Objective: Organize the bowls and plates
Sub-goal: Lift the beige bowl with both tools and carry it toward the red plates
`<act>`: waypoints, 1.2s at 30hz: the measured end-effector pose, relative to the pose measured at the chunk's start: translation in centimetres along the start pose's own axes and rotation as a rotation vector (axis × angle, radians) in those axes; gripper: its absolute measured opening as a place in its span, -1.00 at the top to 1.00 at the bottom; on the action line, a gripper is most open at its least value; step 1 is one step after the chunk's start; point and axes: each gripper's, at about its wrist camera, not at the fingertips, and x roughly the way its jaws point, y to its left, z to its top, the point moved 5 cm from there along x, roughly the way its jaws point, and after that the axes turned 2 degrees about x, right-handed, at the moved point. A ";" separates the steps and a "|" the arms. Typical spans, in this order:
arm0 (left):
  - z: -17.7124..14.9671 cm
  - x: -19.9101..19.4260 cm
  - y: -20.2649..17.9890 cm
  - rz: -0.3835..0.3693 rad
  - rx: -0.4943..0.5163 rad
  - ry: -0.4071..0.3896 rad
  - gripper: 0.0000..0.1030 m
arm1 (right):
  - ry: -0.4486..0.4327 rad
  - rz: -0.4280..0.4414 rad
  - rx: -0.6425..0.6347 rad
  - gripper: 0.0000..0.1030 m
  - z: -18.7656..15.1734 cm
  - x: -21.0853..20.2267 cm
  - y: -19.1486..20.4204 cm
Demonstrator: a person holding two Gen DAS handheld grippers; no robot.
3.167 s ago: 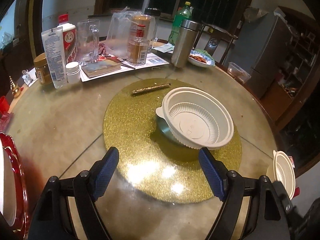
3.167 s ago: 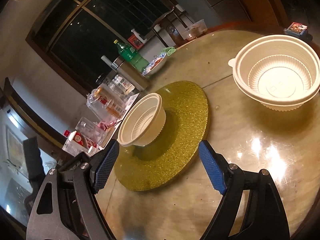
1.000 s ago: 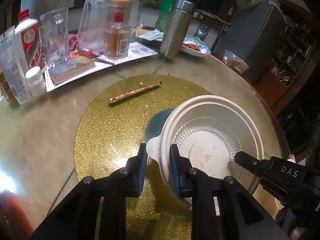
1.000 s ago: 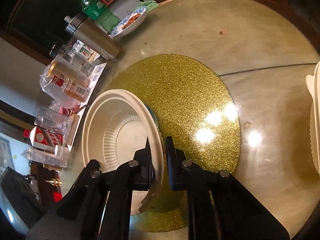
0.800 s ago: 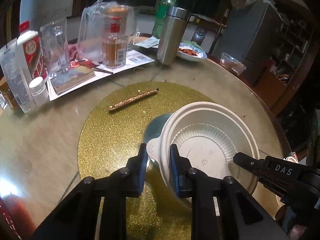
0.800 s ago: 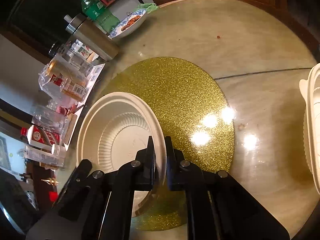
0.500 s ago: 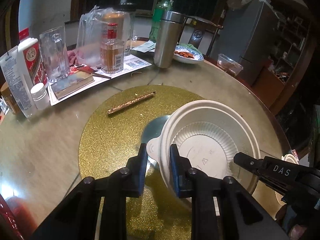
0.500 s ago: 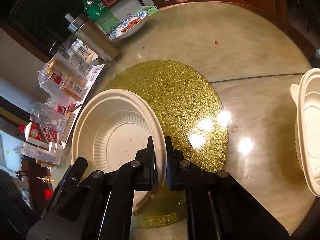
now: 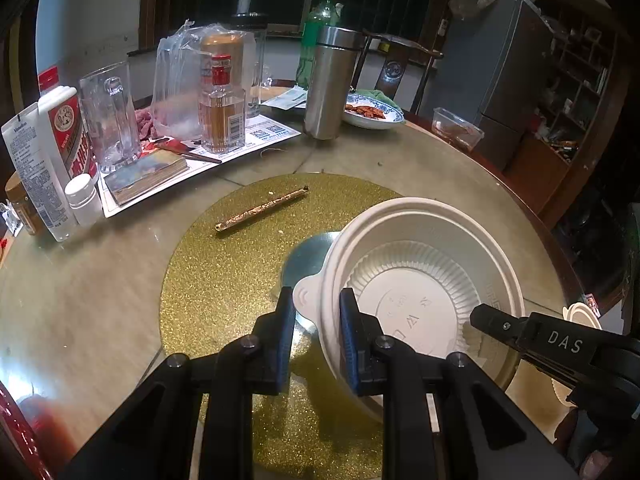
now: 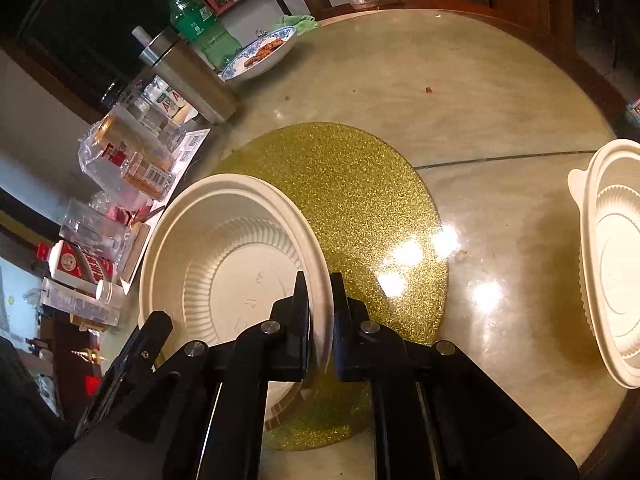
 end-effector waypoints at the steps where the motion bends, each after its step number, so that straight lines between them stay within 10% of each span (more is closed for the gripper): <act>1: 0.0 -0.1 0.0 -0.001 0.001 -0.001 0.59 | 0.000 0.000 0.000 0.83 0.0 -0.1 0.0; 21: -2.1 -6.7 -7.1 -0.012 0.199 -0.081 0.59 | -0.090 0.032 0.086 0.82 -2.9 -8.5 -5.3; 36: -7.9 -11.7 -5.3 0.081 0.211 -0.066 0.59 | -0.040 0.179 0.071 0.82 -10.8 -11.1 -6.0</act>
